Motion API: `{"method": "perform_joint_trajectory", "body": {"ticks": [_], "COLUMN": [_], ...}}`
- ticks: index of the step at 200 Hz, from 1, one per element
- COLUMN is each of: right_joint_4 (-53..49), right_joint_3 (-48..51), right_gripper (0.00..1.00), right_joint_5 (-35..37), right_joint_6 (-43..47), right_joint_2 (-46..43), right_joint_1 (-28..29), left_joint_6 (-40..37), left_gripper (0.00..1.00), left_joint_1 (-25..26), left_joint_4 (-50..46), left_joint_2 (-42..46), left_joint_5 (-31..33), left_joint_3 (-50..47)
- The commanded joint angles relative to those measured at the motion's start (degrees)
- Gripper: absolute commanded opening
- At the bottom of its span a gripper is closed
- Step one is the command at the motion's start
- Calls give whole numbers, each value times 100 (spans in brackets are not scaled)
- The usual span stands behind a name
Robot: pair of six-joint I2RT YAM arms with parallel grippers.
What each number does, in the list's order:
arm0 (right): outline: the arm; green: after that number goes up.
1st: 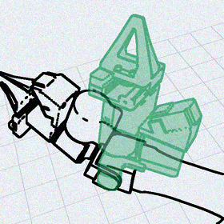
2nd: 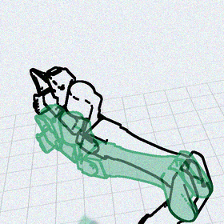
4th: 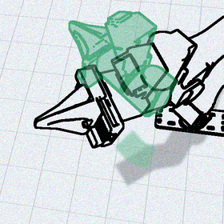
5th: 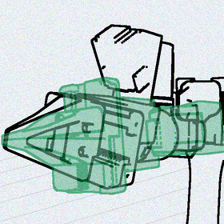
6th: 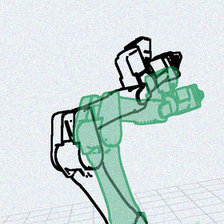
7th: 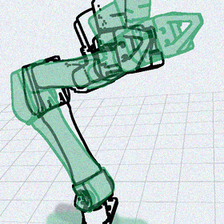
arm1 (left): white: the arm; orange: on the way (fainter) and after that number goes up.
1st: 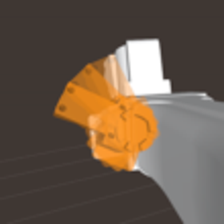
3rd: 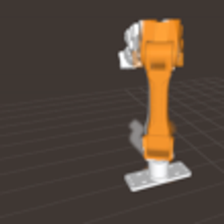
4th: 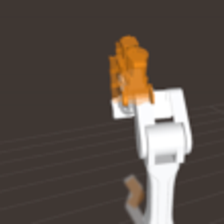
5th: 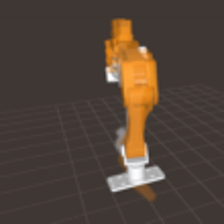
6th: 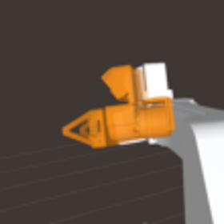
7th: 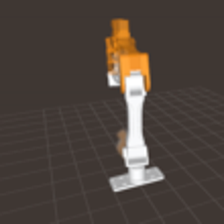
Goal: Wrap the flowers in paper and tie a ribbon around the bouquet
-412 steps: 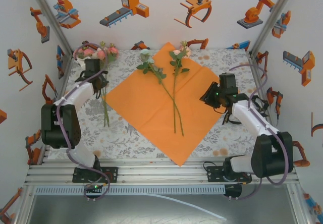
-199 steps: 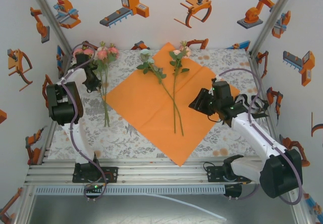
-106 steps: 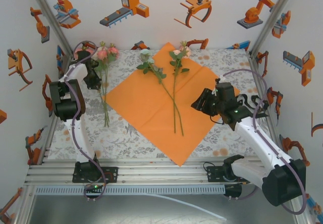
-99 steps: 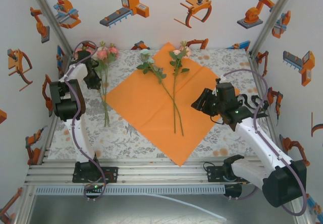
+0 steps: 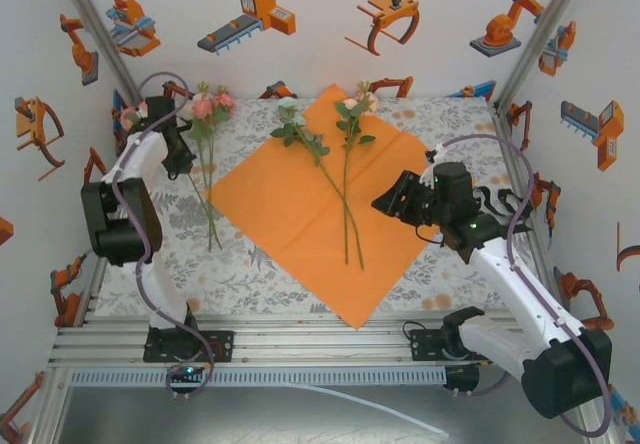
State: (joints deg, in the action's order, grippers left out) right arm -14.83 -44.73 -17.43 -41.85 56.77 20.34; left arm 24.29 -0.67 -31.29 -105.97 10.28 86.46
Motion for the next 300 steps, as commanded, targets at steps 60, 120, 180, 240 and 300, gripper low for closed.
{"method": "perform_joint_trajectory", "body": {"ticks": [60, 120, 180, 240, 300], "right_joint_4": [297, 114, 13, 28, 72], "right_joint_3": [33, 136, 386, 412, 351], "right_gripper": [52, 53, 56, 57, 57], "right_joint_5": [274, 422, 590, 649, 627], "right_joint_6": [-126, -188, -166, -145, -157], "right_joint_2": [-128, -345, -725, -712, -602], "right_joint_1": [28, 26, 21, 23, 26], "left_joint_6": [460, 1160, 2078, 1944, 1446], "left_gripper": [0, 0, 0, 1, 33], "left_joint_1": [2422, 3771, 3895, 3811, 3738], "left_joint_4": [1824, 2091, 1539, 1091, 752], "left_joint_2": [1112, -1031, -2852, -3446, -2841], "left_joint_5": [-777, -898, -1070, -1170, -1105], "left_joint_3": [-150, 1731, 3170, 3499, 3645]}}
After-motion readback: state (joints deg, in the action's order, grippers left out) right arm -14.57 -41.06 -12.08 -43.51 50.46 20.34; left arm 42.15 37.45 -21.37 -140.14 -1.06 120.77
